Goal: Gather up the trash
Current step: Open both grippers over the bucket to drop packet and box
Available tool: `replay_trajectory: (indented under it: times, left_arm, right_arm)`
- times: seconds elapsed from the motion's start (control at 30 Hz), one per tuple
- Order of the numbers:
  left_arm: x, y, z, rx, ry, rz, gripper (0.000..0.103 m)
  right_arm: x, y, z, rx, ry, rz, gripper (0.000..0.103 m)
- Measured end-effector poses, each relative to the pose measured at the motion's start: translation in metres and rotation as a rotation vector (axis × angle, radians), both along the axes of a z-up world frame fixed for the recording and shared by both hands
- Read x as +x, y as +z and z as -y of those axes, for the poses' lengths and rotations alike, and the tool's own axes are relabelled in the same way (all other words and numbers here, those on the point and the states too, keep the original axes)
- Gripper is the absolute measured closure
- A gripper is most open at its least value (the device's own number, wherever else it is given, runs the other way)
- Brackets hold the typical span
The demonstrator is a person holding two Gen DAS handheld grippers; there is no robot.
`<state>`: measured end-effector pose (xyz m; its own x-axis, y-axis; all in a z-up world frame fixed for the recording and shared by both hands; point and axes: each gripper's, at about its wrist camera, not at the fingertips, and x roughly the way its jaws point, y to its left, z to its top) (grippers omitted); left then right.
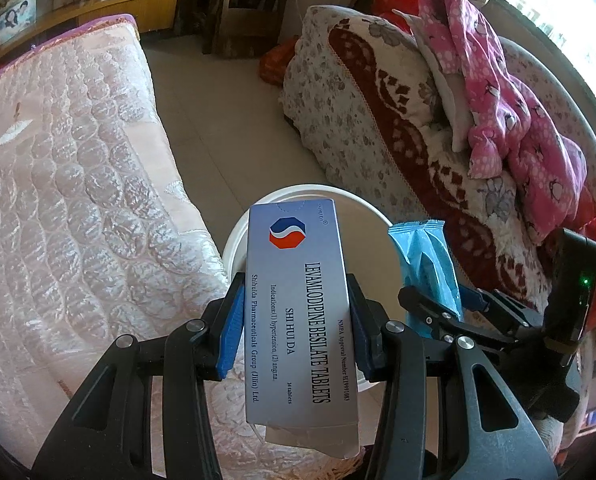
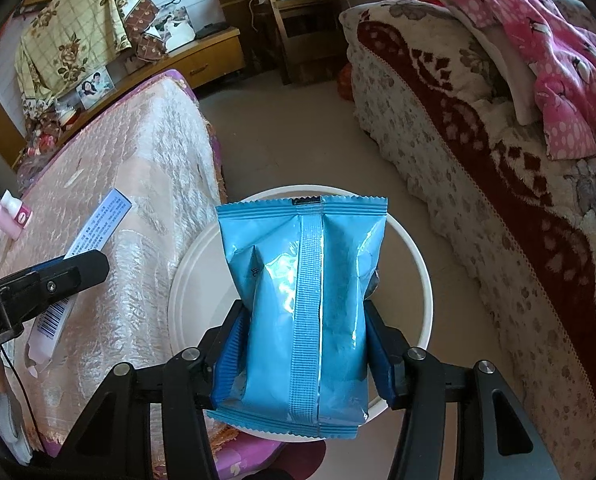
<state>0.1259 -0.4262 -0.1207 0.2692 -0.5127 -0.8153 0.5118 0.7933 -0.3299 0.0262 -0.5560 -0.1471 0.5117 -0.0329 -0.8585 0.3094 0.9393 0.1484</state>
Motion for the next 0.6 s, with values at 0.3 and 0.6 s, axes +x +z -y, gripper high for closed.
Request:
replay_trajectory:
  times: [0.3,0.6]
  left_arm:
    - [0.005,-0.004,-0.003,-0.052,-0.007,-0.046,0.041]
    - [0.001,-0.003,-0.015,-0.047,0.002,-0.036,0.040]
  right_arm:
    - [-0.001,0.003,0.005,0.023,-0.044,0.011,0.039]
    - [-0.001,0.004,0.005,0.039,-0.055,0.016,0.037]
